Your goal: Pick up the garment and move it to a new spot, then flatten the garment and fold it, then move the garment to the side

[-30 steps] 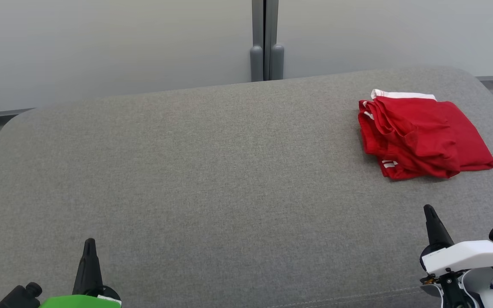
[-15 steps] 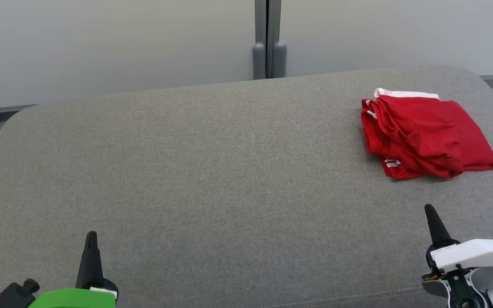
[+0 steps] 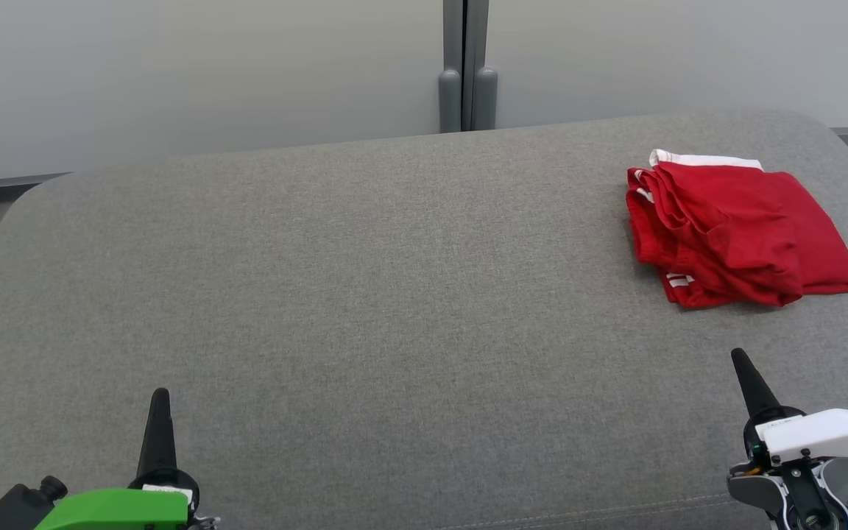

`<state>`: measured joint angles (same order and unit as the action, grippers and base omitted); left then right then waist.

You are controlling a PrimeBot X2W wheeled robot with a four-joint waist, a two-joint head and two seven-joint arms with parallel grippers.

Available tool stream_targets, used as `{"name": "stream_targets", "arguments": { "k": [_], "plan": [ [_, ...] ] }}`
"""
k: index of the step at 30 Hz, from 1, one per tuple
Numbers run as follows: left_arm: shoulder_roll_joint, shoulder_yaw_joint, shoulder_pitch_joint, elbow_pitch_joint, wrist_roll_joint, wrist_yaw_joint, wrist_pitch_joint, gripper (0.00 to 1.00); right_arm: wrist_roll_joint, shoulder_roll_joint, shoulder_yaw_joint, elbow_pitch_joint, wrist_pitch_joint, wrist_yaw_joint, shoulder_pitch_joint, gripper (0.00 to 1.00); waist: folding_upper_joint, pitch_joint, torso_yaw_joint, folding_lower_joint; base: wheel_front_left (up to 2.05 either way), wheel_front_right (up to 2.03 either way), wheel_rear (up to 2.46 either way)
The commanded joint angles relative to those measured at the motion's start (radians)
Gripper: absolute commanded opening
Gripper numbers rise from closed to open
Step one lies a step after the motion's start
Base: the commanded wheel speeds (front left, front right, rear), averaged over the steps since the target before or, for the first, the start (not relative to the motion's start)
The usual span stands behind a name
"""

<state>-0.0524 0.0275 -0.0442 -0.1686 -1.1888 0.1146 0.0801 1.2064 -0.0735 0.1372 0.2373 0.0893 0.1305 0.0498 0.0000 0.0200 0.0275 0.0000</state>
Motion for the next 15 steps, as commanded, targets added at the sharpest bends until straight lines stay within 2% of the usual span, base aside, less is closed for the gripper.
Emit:
{"name": "stream_targets", "arguments": {
  "k": [1,15],
  "plan": [
    [-0.003,-0.002,0.025,0.010,-0.029,0.007,-0.007,0.00,0.027,0.000,0.007,-0.012,0.010,0.000,0.022,0.00,0.0000,-0.001,-0.001,0.0000,0.00,0.00,0.00],
    [-0.001,-0.008,0.038,0.014,-0.160,0.010,-0.028,0.00,0.148,0.008,0.029,-0.016,0.054,0.000,0.024,0.00,0.0000,-0.008,-0.008,0.0000,0.00,0.00,0.00]
  ]
}}
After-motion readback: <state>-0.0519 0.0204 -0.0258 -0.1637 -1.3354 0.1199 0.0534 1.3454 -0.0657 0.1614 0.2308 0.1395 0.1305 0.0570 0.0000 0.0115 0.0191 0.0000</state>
